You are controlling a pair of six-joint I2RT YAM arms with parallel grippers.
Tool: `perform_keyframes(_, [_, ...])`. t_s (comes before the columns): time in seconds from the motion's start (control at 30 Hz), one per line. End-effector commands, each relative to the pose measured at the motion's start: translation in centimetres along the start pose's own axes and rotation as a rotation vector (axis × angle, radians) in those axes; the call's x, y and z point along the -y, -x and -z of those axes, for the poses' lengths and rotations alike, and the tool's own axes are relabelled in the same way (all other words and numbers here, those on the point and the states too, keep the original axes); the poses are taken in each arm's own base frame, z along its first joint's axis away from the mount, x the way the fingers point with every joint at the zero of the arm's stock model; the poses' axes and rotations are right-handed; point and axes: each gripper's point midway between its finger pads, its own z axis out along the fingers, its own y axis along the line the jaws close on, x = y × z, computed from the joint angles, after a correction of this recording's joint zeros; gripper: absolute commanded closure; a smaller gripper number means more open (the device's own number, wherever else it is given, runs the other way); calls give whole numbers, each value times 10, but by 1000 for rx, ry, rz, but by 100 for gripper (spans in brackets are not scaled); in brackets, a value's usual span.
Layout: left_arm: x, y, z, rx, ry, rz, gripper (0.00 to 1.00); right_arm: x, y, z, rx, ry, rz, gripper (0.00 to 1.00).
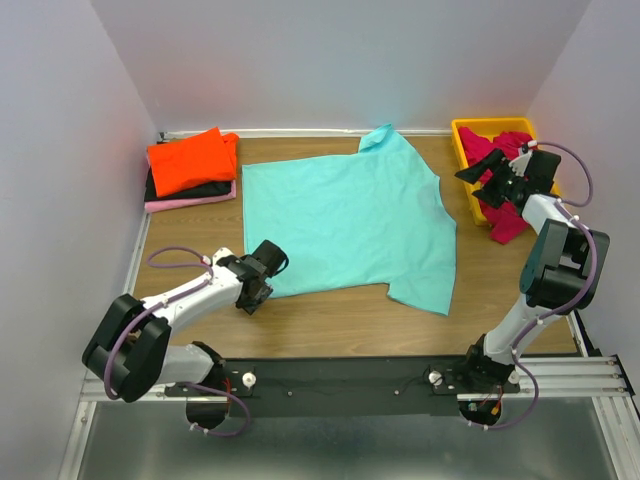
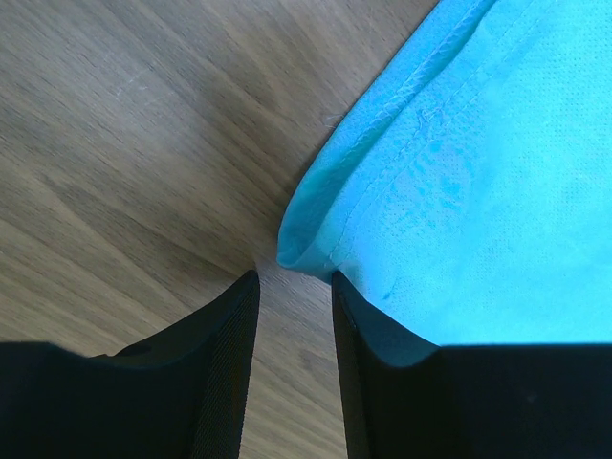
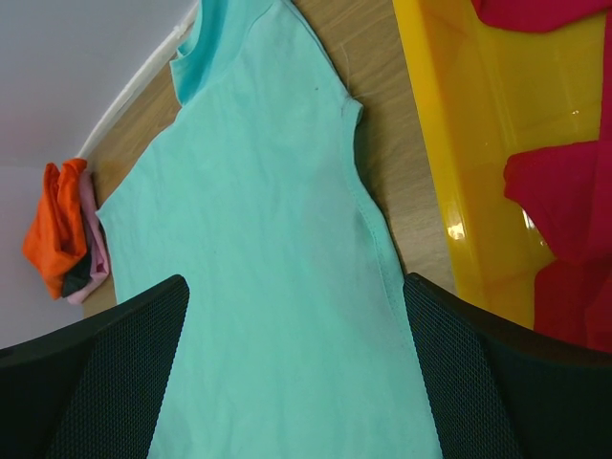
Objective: Fold and stack the t-shirts
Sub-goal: Fold the tshirt
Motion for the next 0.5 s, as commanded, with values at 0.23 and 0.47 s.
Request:
perform_keyframes(0.23, [2,20,2,99,1,31,56,-6,4,5,16,41,9,0])
perform_keyframes(0.47, [0,17,-7,88,21,21,56,-7,4,6,16,46,10,0])
